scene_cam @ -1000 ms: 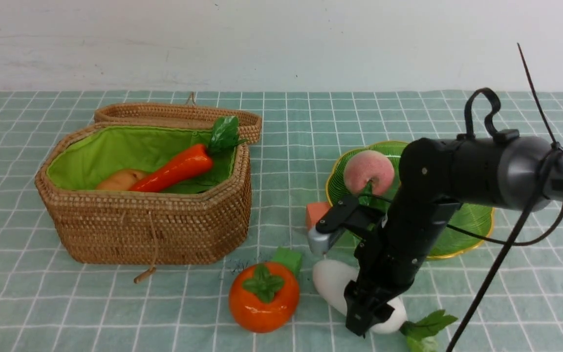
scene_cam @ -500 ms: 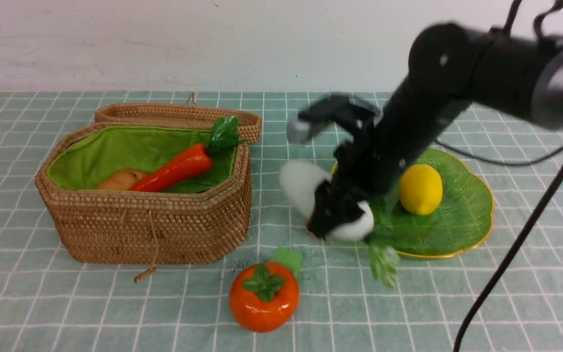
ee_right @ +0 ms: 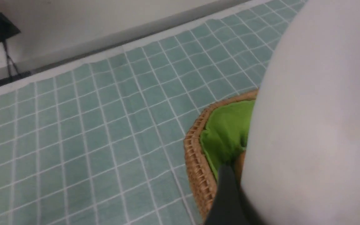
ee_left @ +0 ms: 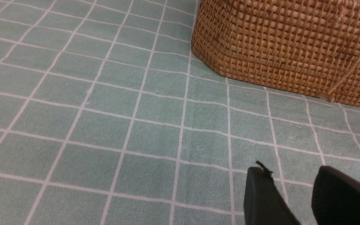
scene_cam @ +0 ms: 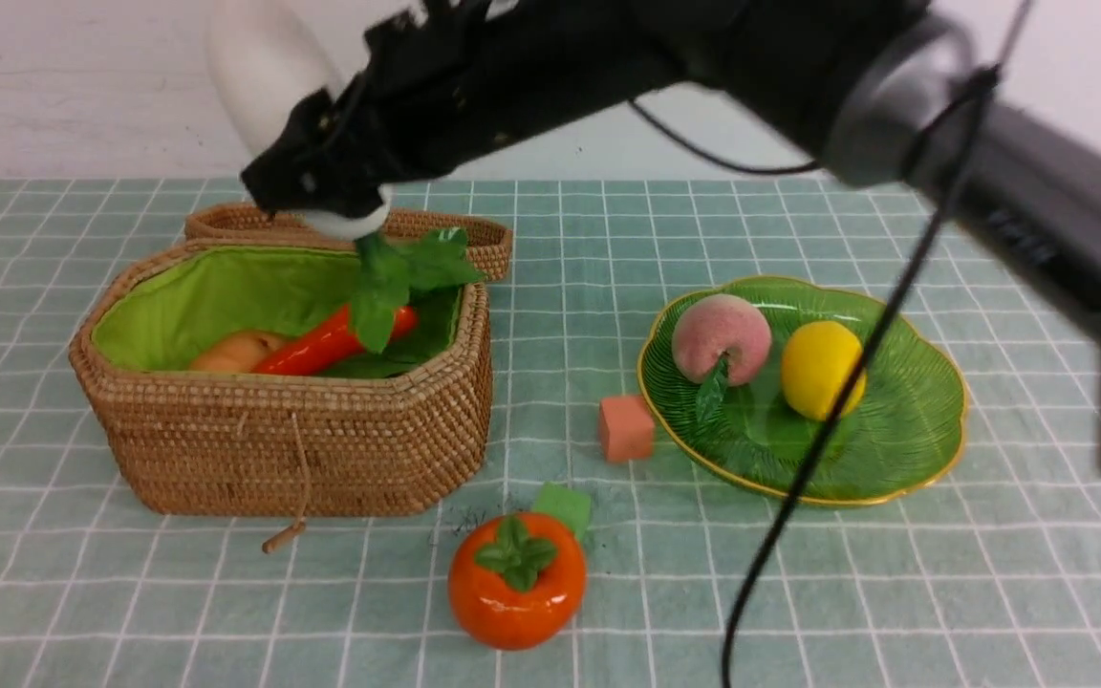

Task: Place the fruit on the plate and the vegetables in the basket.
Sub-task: Take a daikon with your right arm and place it on the basket on the left, then grab a tomato with your right arm and place it on the plate on the right.

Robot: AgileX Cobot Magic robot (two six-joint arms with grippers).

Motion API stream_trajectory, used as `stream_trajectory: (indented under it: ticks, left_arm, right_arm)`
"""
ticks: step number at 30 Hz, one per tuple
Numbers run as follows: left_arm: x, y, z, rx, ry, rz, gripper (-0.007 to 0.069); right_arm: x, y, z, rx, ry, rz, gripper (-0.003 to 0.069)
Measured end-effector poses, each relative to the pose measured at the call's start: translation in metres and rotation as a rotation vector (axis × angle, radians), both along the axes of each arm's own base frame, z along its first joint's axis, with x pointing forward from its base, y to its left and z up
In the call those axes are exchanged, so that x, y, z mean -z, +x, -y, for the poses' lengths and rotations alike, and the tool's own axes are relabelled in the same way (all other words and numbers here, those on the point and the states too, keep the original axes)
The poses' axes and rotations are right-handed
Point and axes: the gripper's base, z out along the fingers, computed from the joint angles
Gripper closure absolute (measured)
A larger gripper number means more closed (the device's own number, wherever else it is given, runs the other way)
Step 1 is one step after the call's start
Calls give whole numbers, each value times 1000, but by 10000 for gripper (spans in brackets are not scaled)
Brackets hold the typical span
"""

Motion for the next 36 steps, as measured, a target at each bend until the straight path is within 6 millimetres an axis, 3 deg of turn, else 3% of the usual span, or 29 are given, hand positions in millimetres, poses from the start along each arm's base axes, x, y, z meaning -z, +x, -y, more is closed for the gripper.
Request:
stream_trajectory:
  ticks: [2, 5, 11, 16, 20, 23, 25, 26, 27, 30, 33, 36]
  left_arm:
    - [0, 0, 0, 0, 0, 0, 387]
    - [0, 0, 0, 0, 0, 0, 387]
    - [0, 0, 0, 0, 0, 0, 387]
    - [0, 0, 0, 0, 0, 0, 386]
    - [0, 0, 0, 0, 0, 0, 386]
    - [0, 0, 0, 0, 0, 0, 386]
    - [0, 0, 0, 0, 0, 0, 386]
    - [0, 0, 0, 0, 0, 0, 386]
    - [0, 0, 0, 0, 0, 0, 386]
    - [0, 0, 0, 0, 0, 0, 386]
    - [0, 0, 0, 0, 0, 0, 386]
    - [0, 0, 0, 0, 0, 0, 386]
  right_arm:
    - [25, 11, -8, 32, -20, 1, 173]
    - [42, 20, -11, 71, -22, 13, 173]
    - [35, 26, -9, 132, 21, 34, 163]
    - [38, 21, -9, 105, -9, -45, -8]
    - [34, 14, -6, 68, -60, -53, -16]
    - [9, -1, 6, 34, -138, -52, -1]
    - [-18, -16, 19, 46, -145, -59, 5]
    - [-19, -17, 20, 53, -152, -65, 5]
    - [-34, -29, 31, 75, -152, -79, 6]
    - [-54, -53, 53, 123, -166, -107, 9]
    - [-45, -70, 70, 188, -202, -208, 11]
    - [-2, -80, 78, 267, -284, -420, 14]
